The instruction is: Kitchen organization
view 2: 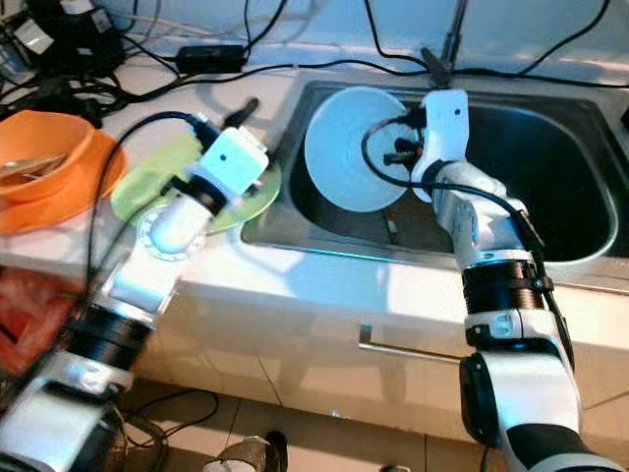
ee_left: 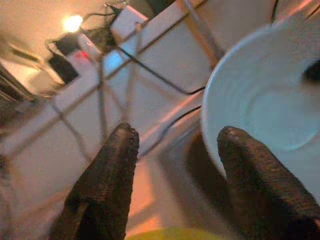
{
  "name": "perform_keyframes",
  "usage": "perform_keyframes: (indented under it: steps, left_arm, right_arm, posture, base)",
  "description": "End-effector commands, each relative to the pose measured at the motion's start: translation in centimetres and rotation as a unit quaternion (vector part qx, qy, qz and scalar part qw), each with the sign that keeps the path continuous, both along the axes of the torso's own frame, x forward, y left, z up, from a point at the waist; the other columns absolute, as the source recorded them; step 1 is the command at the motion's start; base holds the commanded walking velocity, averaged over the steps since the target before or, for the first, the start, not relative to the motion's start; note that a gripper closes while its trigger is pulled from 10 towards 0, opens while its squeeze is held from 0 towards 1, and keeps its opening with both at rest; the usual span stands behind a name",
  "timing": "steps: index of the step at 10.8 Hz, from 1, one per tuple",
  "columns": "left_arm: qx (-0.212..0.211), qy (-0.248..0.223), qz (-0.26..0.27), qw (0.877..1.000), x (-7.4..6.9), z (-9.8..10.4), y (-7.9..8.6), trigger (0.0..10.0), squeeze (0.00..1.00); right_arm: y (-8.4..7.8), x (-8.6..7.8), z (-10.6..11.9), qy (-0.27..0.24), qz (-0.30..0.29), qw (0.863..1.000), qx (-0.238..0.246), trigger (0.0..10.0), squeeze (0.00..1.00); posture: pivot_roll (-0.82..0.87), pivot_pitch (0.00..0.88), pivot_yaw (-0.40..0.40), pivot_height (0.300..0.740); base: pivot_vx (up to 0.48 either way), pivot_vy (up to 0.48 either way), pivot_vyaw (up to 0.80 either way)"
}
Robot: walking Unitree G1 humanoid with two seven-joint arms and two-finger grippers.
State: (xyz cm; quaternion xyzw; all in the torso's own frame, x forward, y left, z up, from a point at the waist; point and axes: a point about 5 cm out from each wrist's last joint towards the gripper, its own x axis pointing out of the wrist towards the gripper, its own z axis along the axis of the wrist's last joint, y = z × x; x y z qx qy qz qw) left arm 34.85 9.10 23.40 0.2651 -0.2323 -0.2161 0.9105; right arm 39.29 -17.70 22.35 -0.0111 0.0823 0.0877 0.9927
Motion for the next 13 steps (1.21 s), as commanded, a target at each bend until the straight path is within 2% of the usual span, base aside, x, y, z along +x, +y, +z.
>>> perform_keyframes:
  steps: [1,2,3,4,5,6,7,8,11,12,13]
  left_arm:
    - [-0.031,0.013,-0.006,0.999,-0.3,1.0,0.6,10.0,1.0]
    - [-0.061,0.047,-0.016,0.997,-0.7,1.1,0.7,10.0,1.0]
    - [-0.111,0.117,-0.043,0.986,-1.2,0.5,0.6,10.0,1.0]
    - [-0.145,0.157,-0.054,0.976,-1.5,0.0,0.7,10.0,1.0]
    - [-0.155,0.197,-0.063,0.966,-1.7,-0.8,1.0,10.0,1.0]
    - [-0.154,0.241,-0.075,0.955,-2.1,-1.8,1.5,10.0,1.0]
    - [-0.148,0.269,-0.077,0.948,-2.5,-2.5,1.9,10.0,1.0]
    - [-0.139,0.292,-0.076,0.943,-2.7,-3.5,2.0,10.0,1.0]
    - [-0.151,0.329,-0.083,0.928,-2.5,-4.2,1.2,10.0,1.0]
    - [-0.174,0.318,-0.077,0.929,-2.1,-3.8,1.2,10.0,1.0]
    - [-0.176,0.316,-0.071,0.93,-1.9,-3.7,1.4,10.0,1.0]
  right_arm:
    - [-0.7,0.5,1.2,-0.028,-0.014,0.999,-0.007,0.0,0.0]
    - [-1.3,0.8,0.8,-0.029,-0.026,0.999,-0.011,0.0,0.0]
    - [-1.8,1.0,-0.1,-0.025,-0.036,0.999,-0.029,0.0,0.0]
    - [-2.1,1.0,-1.0,-0.013,-0.042,0.998,-0.037,0.0,0.0]
    - [-2.5,0.9,-2.5,0.002,-0.04,0.997,-0.068,0.0,0.0]
    - [-2.9,0.5,-4.5,0.02,-0.034,0.994,-0.098,0.0,0.0]
    - [-3.2,0.3,-5.5,0.026,-0.029,0.992,-0.121,0.0,0.0]
    - [-3.8,-0.1,-6.9,0.041,-0.033,0.988,-0.142,0.0,0.0]
    - [-4.9,-0.3,-7.4,0.042,-0.049,0.986,-0.151,0.0,0.0]
    - [-5.1,-0.5,-7.8,0.047,-0.043,0.982,-0.176,0.0,0.0]
    - [-5.2,-0.6,-8.0,0.05,-0.041,0.981,-0.185,0.0,0.0]
  posture:
    - [0.07,0.144,0.073,0.74]
    - [0.09,0.15,0.077,0.74]
    - [0.11,0.153,0.081,0.74]
    - [0.12,0.156,0.086,0.74]
    - [0.14,0.158,0.095,0.74]
    - [0.15,0.154,0.088,0.74]
    - [0.15,0.141,0.085,0.74]
    - [0.14,0.114,0.084,0.74]
    - [0.12,0.086,0.056,0.74]
    - [0.12,0.085,0.046,0.74]
    - [0.12,0.082,0.044,0.74]
  base:
    - [0.0,0.0,0.0]
    - [0.0,0.0,0.0]
    - [0.0,0.0,0.0]
    - [0.0,0.0,0.0]
    - [0.0,0.0,0.0]
    - [0.0,0.0,0.0]
    - [0.0,0.0,0.0]
    - [0.0,0.0,0.0]
    - [0.0,0.0,0.0]
    - [0.0,0.0,0.0]
    - [0.0,0.0,0.0]
